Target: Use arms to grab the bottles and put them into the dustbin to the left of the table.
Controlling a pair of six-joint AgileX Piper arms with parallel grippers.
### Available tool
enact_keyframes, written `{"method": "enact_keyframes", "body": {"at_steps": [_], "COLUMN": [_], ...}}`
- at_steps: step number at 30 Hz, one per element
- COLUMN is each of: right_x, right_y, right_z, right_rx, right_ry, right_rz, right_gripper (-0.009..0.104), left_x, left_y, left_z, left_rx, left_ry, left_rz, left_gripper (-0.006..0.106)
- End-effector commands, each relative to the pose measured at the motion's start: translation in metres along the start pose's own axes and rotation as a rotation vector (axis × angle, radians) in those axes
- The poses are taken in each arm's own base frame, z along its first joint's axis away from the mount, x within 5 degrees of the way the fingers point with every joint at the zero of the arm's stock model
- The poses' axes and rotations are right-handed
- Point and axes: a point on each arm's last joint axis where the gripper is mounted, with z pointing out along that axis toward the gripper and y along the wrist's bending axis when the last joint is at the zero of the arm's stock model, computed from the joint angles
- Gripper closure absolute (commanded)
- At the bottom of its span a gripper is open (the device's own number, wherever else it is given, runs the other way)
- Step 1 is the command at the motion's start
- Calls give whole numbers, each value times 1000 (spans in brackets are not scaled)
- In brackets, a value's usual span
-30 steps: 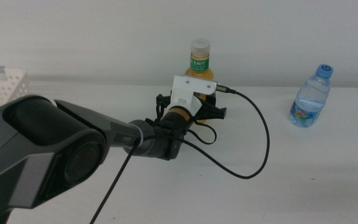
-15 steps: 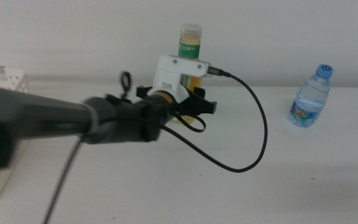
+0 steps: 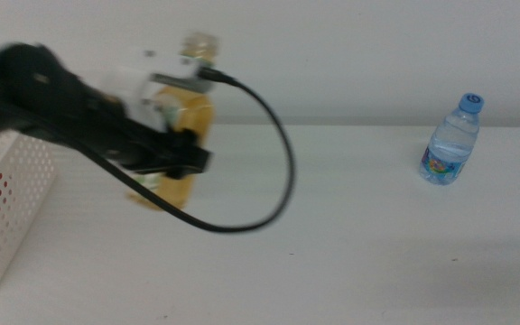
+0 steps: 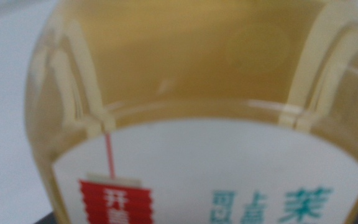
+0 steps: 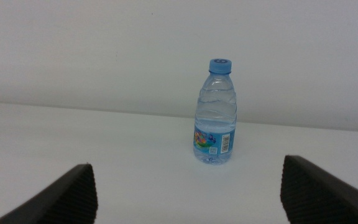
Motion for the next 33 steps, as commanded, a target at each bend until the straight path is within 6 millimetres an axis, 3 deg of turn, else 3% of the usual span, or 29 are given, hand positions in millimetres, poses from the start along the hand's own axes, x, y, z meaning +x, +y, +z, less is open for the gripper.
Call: {"method": "enact_keyframes", "body": {"at_steps": [1, 11, 16, 19, 25, 33], "right_x": [12, 12, 12, 12, 12, 12], "right_y": [1, 1, 1, 1, 1, 1], "right_z": [0, 0, 0, 0, 0, 0], "right_rx": [2, 2, 2, 2, 2, 2], "right_ry": [-3, -3, -3, -3, -3, -3], "right_rz": [-2, -2, -2, -2, -2, -2], "right_gripper": [16, 16, 16, 16, 16, 16], "left_x": [0, -13, -12, -10, 12, 38], "left_y": [19, 86, 129, 158, 202, 240], "left_z": [-29, -97, -121, -132, -140, -116], "left_rx": [-20, -197, -273, -311, -387, -360], "left_ry": [18, 236, 366, 352, 417, 533], "left_rz": [-52, -121, -162, -190, -248, -260], "left_gripper": [102, 102, 102, 102, 102, 102]}}
